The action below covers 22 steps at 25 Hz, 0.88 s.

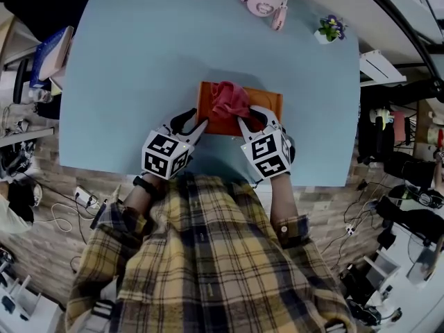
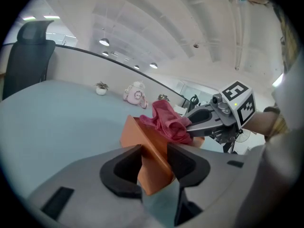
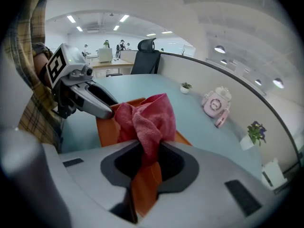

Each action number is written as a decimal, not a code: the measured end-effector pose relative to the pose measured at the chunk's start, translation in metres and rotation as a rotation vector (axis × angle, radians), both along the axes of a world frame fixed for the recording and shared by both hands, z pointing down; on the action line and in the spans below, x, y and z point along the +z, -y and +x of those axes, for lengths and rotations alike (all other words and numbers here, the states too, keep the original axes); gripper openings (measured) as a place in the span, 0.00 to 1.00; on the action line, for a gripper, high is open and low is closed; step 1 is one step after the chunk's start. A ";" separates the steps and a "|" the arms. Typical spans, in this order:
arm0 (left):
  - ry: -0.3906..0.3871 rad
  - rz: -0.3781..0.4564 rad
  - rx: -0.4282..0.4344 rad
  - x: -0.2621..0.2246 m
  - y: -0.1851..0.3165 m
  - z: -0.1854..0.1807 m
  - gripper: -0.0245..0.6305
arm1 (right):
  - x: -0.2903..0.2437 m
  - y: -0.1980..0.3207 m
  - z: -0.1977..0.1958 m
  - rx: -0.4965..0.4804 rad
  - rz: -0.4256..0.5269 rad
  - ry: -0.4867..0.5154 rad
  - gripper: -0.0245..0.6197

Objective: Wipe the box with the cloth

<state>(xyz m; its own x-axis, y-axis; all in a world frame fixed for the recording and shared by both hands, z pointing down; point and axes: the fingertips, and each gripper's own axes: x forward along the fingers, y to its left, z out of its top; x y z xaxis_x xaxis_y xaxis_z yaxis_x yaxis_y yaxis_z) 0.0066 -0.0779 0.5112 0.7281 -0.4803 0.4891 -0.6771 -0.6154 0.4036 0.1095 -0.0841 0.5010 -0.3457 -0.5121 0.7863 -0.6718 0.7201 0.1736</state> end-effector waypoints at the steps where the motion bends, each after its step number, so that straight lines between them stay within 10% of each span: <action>1: 0.000 0.000 -0.001 0.000 0.000 0.000 0.29 | 0.000 -0.001 0.007 0.014 0.001 -0.009 0.17; 22: 0.000 0.006 -0.015 0.001 0.001 -0.003 0.29 | -0.011 -0.023 0.112 0.175 0.027 -0.242 0.17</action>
